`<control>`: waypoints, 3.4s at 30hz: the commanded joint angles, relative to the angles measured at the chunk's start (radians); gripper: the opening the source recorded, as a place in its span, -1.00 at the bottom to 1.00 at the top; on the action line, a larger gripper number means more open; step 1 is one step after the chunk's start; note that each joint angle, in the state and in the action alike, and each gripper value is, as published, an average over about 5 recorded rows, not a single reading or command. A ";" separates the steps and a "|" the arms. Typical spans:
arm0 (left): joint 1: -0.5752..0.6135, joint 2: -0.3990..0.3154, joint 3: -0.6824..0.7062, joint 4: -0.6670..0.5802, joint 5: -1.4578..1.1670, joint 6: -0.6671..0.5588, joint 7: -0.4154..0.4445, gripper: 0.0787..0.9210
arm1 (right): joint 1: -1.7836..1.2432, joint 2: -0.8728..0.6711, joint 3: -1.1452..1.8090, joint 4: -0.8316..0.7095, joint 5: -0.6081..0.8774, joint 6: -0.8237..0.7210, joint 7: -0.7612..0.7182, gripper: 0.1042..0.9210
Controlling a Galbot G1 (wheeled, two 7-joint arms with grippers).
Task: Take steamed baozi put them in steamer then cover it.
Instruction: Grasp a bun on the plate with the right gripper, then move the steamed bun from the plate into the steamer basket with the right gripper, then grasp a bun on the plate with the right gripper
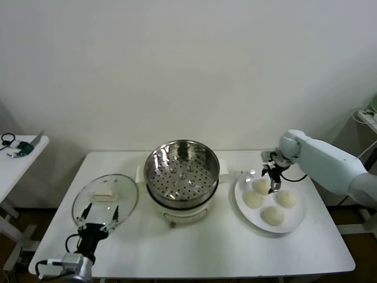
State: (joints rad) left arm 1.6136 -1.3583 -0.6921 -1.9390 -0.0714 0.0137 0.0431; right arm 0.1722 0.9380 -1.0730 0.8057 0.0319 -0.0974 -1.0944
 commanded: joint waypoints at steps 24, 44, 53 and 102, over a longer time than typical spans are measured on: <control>0.000 0.007 -0.004 -0.010 0.001 -0.005 -0.003 0.77 | 0.482 -0.045 -0.341 0.283 0.194 0.123 -0.009 0.24; 0.002 0.024 -0.004 -0.027 -0.010 -0.011 -0.012 0.77 | 0.586 0.403 -0.336 0.385 0.032 0.701 0.102 0.24; 0.001 0.027 -0.011 -0.034 -0.019 -0.012 -0.013 0.77 | 0.334 0.511 -0.221 0.066 -0.264 0.841 0.116 0.24; 0.012 0.025 -0.006 -0.071 -0.015 -0.002 -0.006 0.77 | 1.061 -0.065 -1.077 0.747 0.847 -0.169 0.184 0.76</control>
State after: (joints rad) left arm 1.6247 -1.3345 -0.7001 -2.0052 -0.0898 0.0114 0.0360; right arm 0.9326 1.1365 -1.7609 1.1338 0.5280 0.4572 -1.0000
